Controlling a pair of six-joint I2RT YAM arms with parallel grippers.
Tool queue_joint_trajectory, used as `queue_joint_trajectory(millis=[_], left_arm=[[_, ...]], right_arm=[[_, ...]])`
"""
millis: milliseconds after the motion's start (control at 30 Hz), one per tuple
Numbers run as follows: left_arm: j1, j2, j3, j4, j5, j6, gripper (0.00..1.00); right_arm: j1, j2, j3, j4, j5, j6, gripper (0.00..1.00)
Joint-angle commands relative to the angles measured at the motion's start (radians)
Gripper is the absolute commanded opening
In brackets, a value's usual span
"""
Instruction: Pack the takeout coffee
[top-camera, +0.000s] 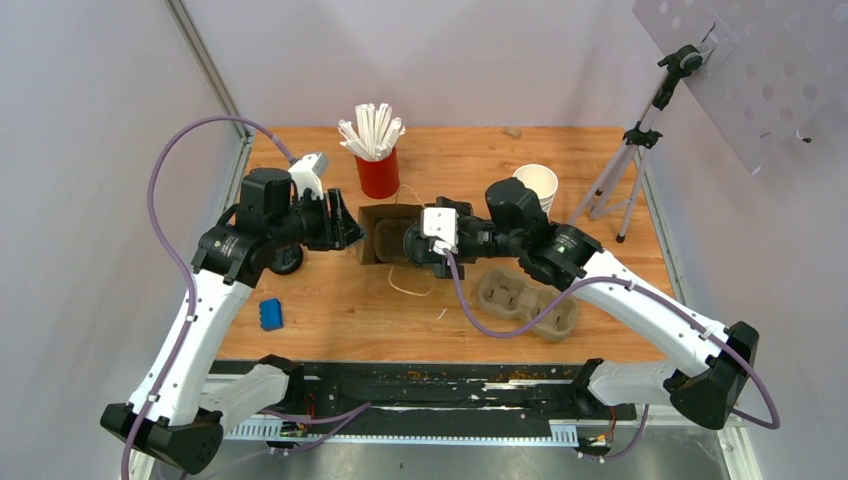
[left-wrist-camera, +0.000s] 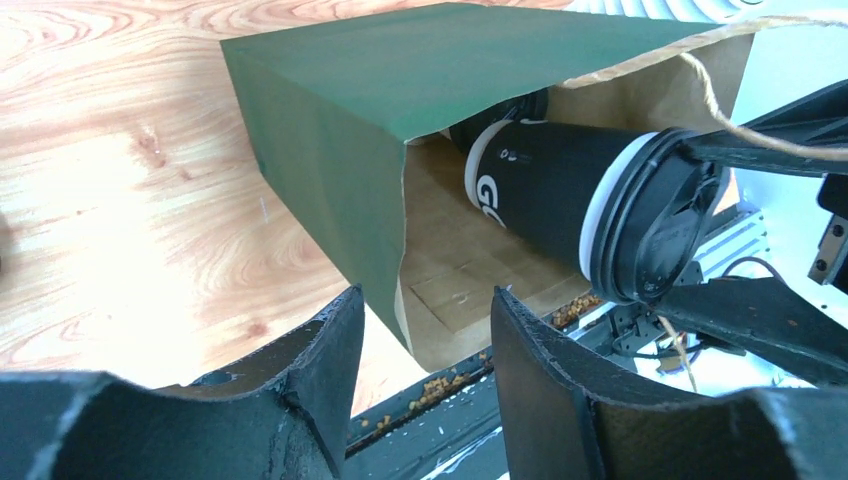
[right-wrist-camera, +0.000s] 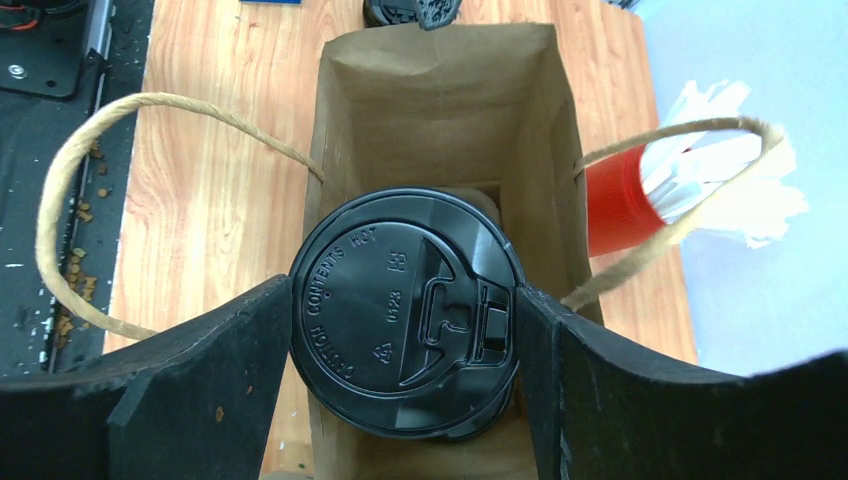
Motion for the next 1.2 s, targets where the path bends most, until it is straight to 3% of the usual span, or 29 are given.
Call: queue_joint_trajectory(millis=[0,467,700,1000,1167], left_arm=[[-0.002,-0.019,0.021,-0.027,-0.037,0.015,0.59],[-0.002,-0.001,-0.021,0.044,-0.016,0.017,0.61],[-0.002,0.01,-0.04,0.065,-0.027,0.033,0.55],[-0.002,-0.009,-0.087,0.12,0.062,0.062,0.11],[-0.002,-0.042,-0.131,0.13,0.089,0.112,0.0]], right_arm=[[0.013,-0.033,0.009,0.082,0.019,-0.059,0.73],[0.043,-0.02,-0.002,0.062,-0.01,-0.152,0.74],[0.06,0.003,-0.009,0.094,-0.015,-0.168,0.73],[0.061,0.069,-0.036,0.18,-0.039,-0.21,0.73],[0.063,0.112,-0.056,0.238,-0.06,-0.257,0.73]])
